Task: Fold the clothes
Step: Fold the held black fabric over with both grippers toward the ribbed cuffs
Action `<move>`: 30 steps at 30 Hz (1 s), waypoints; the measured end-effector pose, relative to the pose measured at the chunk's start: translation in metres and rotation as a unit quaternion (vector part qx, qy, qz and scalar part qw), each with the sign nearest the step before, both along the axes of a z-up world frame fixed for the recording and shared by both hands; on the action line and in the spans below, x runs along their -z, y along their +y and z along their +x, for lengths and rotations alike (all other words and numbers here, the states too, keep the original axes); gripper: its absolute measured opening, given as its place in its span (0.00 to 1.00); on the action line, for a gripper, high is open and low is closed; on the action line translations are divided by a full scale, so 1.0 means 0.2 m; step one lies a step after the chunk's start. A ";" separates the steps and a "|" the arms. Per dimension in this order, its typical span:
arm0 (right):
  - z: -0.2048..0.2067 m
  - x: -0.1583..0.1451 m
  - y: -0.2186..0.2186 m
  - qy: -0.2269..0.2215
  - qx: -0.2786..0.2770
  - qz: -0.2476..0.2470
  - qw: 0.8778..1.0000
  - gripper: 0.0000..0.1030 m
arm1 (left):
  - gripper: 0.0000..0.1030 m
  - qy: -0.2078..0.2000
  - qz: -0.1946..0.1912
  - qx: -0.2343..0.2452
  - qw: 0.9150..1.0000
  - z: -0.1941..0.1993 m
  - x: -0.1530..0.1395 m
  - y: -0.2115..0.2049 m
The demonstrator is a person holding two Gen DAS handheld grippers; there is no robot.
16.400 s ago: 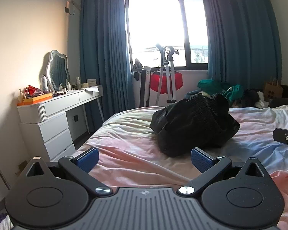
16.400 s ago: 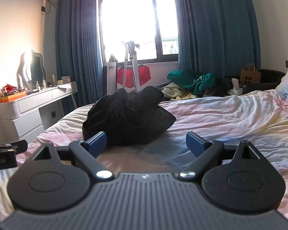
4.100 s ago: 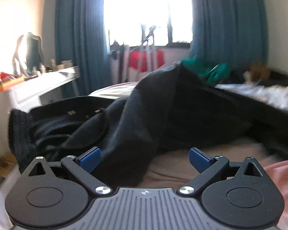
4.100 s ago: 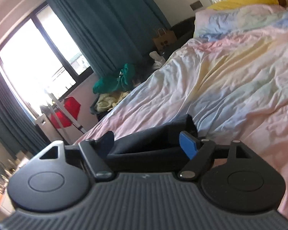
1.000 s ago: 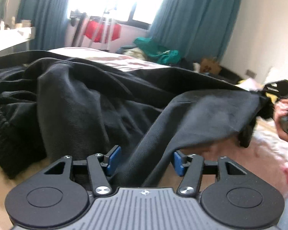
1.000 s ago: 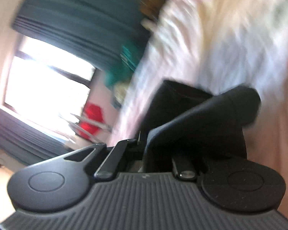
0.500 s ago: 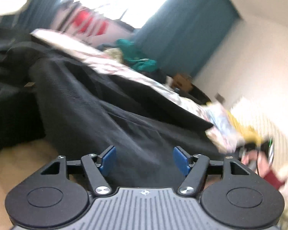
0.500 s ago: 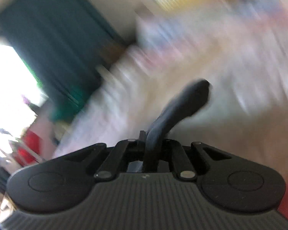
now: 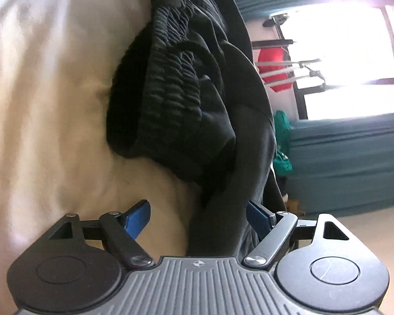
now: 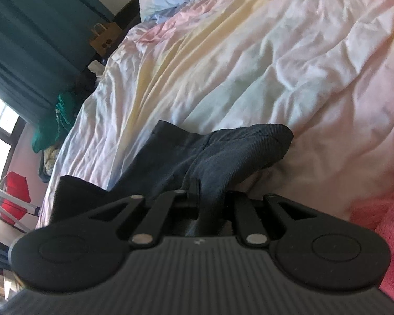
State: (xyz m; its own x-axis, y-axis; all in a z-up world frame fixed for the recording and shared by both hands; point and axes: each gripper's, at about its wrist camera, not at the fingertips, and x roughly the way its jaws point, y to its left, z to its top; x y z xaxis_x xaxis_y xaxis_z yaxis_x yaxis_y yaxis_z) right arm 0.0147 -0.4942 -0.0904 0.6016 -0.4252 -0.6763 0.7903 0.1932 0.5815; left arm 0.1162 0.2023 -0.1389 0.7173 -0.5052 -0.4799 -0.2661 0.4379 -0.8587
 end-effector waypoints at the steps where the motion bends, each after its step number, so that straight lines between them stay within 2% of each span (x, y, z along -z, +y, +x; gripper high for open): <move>1: 0.02 0.00 -0.01 -0.001 0.001 -0.001 1.000 0.11 | 0.79 -0.006 0.014 -0.001 1.000 0.02 -0.01 -0.01; 3: 0.02 0.00 0.00 -0.004 0.003 -0.004 1.000 0.11 | 0.79 -0.006 0.051 -0.016 0.999 0.07 -0.02 -0.02; 4: 0.02 -0.01 0.00 -0.005 0.003 -0.006 1.000 0.11 | 0.79 -0.004 0.053 -0.025 0.998 0.09 -0.01 -0.01; 5: 0.02 -0.01 0.00 -0.004 0.004 -0.008 1.000 0.11 | 0.79 0.000 0.046 -0.042 0.998 0.12 0.01 0.02; 7: 0.03 0.00 0.01 0.000 0.005 -0.014 1.000 0.11 | 0.70 0.015 0.017 -0.077 0.997 0.14 0.05 0.07; 9: 0.04 0.00 0.01 0.005 0.004 -0.020 1.000 0.11 | 0.65 0.023 -0.012 -0.101 0.995 0.14 0.08 0.12; 10: 0.04 0.00 0.01 0.005 0.003 -0.023 1.000 0.10 | 0.64 0.021 -0.012 -0.102 0.994 0.14 0.08 0.12; 15: 0.04 0.00 0.02 -0.016 0.011 -0.035 0.999 0.09 | 0.45 0.012 0.032 -0.108 0.994 0.11 0.01 0.13; 17: 0.04 -0.01 0.02 -0.020 0.015 -0.034 0.999 0.08 | 0.40 -0.003 0.071 -0.113 0.991 0.09 -0.05 0.05; 19: 0.03 -0.01 0.02 -0.026 0.019 -0.032 0.999 0.08 | 0.36 -0.019 0.078 -0.128 0.989 0.03 -0.13 0.08; 25: 0.00 0.00 0.00 -0.040 0.026 -0.023 0.999 0.08 | 0.30 -0.072 0.112 -0.167 0.977 -0.21 -0.52 0.35; 26: 0.00 -0.01 0.00 -0.041 0.026 -0.025 0.999 0.08 | 0.29 -0.075 0.114 -0.178 0.975 -0.27 -0.61 0.43; 28: -0.01 -0.02 0.00 -0.043 0.024 -0.032 0.998 0.08 | 0.28 -0.066 0.105 -0.179 0.976 -0.32 -0.72 0.57; 30: -0.02 -0.05 0.01 -0.049 0.027 -0.051 0.997 0.08 | 0.28 -0.039 0.100 -0.168 0.980 -0.38 -0.77 0.68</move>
